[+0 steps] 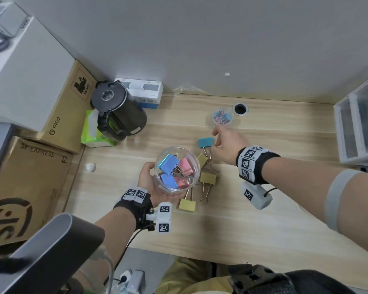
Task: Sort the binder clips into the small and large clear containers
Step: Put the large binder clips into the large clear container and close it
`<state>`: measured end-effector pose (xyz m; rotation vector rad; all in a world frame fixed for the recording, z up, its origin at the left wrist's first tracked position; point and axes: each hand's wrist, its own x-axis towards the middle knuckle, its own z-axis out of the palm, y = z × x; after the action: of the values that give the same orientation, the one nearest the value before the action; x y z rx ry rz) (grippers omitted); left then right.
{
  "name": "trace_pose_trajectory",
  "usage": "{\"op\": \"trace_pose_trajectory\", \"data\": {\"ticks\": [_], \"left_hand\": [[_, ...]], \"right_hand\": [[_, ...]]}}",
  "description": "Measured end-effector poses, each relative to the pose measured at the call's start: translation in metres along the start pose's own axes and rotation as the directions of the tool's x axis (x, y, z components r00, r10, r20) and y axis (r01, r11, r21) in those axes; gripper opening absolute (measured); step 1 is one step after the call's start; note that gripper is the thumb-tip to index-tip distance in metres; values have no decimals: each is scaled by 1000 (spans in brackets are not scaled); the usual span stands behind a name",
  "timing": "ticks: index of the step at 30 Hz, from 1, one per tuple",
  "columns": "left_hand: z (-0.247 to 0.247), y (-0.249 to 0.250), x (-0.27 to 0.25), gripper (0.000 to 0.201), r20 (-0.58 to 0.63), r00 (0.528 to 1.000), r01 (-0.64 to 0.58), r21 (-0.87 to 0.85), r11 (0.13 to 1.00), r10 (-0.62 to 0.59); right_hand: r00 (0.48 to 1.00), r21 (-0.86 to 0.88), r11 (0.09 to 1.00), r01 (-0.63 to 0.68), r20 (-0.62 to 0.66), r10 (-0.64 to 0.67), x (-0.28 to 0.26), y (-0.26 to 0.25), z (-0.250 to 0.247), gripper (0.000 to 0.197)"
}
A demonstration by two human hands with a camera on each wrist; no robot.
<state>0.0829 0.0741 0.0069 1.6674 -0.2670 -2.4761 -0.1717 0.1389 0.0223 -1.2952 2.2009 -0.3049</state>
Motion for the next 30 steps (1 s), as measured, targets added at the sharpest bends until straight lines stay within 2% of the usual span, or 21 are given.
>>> {"op": "trace_pose_trajectory", "data": {"ticks": [2, 4, 8, 11, 13, 15, 20, 24, 30], "left_hand": [[-7, 3, -2, 70, -9, 1000, -9, -10, 1000, 9], [-14, 5, -2, 67, -36, 999, -25, -6, 1000, 25], [-29, 10, -2, 77, -73, 996, -41, 15, 999, 42], [-37, 13, 0, 66, -62, 998, -34, 4, 999, 34], [-39, 16, 1, 61, -49, 999, -22, 1, 1000, 22], [-39, 18, 1, 59, -49, 999, -14, 6, 1000, 15], [-37, 21, 4, 59, -42, 999, -12, 16, 1000, 13], [-35, 21, 5, 60, -33, 999, 2, 16, 1000, -2], [-33, 18, 9, 60, -39, 999, 8, 23, 1000, -8]], "right_hand": [[990, -48, 999, 1, 142, 5, 5, 6, 18, 63], [976, -85, 996, 33, 217, -13, 7, 8, 35, 80], [960, -131, 982, 133, 265, -95, 9, 3, 58, 83], [914, -255, 935, 246, 382, -136, 8, -7, 70, 95], [902, -386, 880, 277, 420, -99, 9, -14, 77, 101], [899, -459, 846, 271, 434, -53, 9, -17, 81, 101], [895, -466, 838, 283, 443, -55, 7, -18, 83, 76], [892, -466, 831, 305, 446, -77, 7, -15, 81, 74], [895, -382, 880, 283, 434, -100, 6, -8, 72, 70]]}}
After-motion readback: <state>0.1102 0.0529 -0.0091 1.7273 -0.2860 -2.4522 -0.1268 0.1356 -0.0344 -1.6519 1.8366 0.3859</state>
